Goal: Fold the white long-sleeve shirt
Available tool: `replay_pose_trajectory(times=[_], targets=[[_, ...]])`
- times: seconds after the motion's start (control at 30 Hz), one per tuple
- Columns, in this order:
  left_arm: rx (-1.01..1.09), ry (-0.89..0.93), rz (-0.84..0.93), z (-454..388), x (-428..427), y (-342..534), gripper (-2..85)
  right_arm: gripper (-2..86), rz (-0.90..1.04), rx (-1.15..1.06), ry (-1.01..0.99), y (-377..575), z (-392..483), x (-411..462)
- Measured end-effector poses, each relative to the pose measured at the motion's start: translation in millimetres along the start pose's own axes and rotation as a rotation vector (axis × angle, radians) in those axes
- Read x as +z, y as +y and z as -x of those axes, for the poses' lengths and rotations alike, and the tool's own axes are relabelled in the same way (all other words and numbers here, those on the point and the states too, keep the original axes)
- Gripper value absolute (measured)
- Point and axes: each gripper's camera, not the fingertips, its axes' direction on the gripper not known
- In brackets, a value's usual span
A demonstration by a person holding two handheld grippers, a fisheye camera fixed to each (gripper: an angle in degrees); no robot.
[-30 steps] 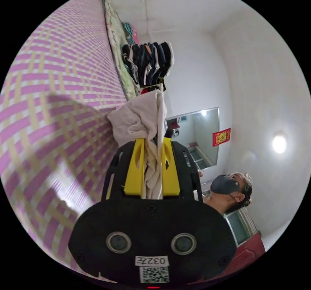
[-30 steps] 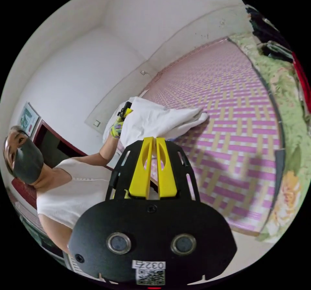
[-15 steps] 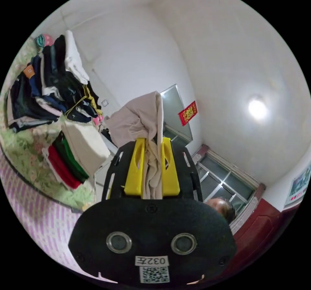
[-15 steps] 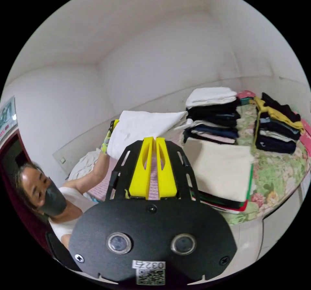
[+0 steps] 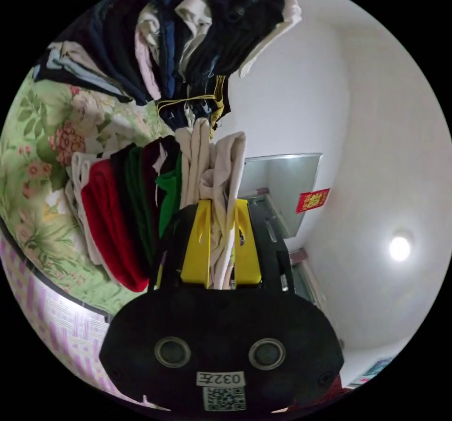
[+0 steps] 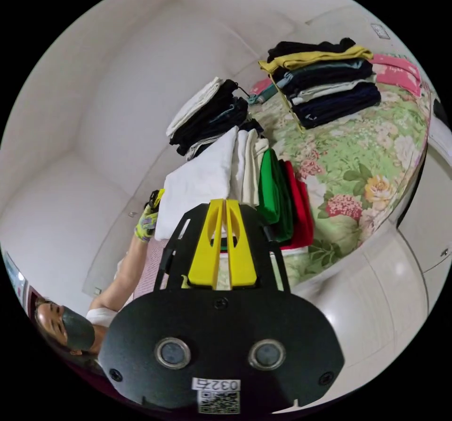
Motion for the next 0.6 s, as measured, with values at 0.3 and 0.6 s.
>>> replay_pose_trajectory(times=[0.3, 0.6], targets=[[0.018, -0.165, -0.033, -14, 50, -6, 2.8, -0.2, 0.053, 0.024, 0.1, 5, 12, 18], [0.377, -0.438, -0.279, -126, 67, 62, 2.9, 6.0, -0.213, -0.22, 0.349, 32, 127, 9]])
